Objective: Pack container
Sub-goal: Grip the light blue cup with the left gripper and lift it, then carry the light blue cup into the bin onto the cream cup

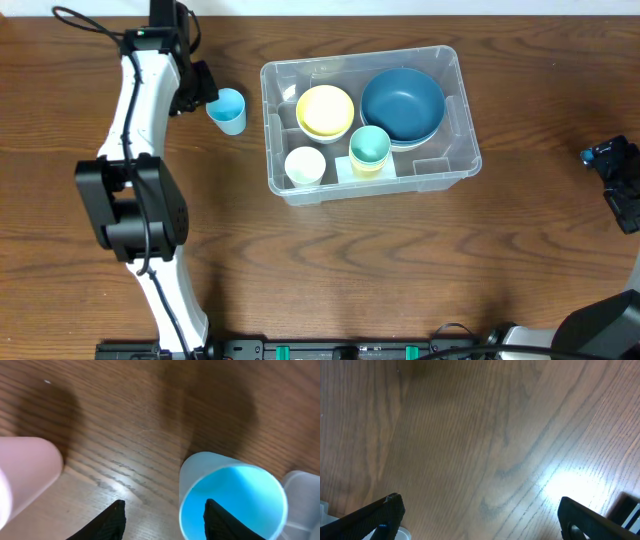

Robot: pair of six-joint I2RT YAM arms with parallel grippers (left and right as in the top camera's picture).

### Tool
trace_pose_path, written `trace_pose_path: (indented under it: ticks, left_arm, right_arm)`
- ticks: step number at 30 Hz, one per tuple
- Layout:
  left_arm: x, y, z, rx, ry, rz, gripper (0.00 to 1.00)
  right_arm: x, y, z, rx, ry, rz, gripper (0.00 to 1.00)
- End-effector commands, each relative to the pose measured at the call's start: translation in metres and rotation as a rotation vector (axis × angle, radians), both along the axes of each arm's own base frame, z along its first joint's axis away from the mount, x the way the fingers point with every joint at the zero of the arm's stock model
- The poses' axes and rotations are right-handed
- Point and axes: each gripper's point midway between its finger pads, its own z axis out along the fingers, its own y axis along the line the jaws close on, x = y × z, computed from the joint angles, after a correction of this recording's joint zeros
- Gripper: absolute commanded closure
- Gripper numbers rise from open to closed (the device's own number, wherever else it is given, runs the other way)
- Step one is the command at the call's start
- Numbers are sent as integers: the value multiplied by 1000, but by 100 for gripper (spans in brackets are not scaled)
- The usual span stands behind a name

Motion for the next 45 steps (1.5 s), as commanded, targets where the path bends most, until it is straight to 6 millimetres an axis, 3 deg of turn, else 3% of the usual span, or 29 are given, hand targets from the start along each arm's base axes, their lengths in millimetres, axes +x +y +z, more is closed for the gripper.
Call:
trace_pose_path:
  ticks: [1, 4, 11, 13, 22, 25, 30, 37, 39, 42, 45]
  left_arm:
    - [-1, -4, -21, -19, 45, 10, 49]
    - [-2, -4, -30, -20, 67, 10, 52]
    - [-2, -4, -31, -19, 68, 10, 80]
    - [-3, -4, -31, -19, 73, 10, 94]
    - [-14, -5, -25, -25, 104, 8, 94]
    - [-13, -19, -6, -93, 62, -36, 94]
    - [-13, -54, 63, -250, -95, -158, 94]
    - [-47, -93, 172, -204, -327, -361, 94]
    - [-60, -106, 194, -184, -374, -403, 95]
    - [-81, -124, 208, -152, -379, -454, 94]
    - [-106, -141, 201, -125, -305, -524, 94]
  right_arm:
    - [-1, -2, 1, -2, -2, -15, 1]
    - [-1, -2, 1, -2, -2, -15, 1]
    - [-1, -2, 1, -2, -3, -15, 1]
    - [-1, -2, 1, -2, -2, -15, 2]
    - [-1, -2, 1, -2, -2, -15, 1]
    - [-1, -2, 1, -2, -2, -15, 1]
    - [-1, -2, 1, -2, -2, -15, 1]
    - [-1, -2, 1, -2, -2, -15, 1]
    - [-1, -2, 1, -2, -3, -15, 1]
    - [-1, -2, 1, -2, -3, -15, 1]
    - [-1, -2, 1, -2, -2, -15, 1]
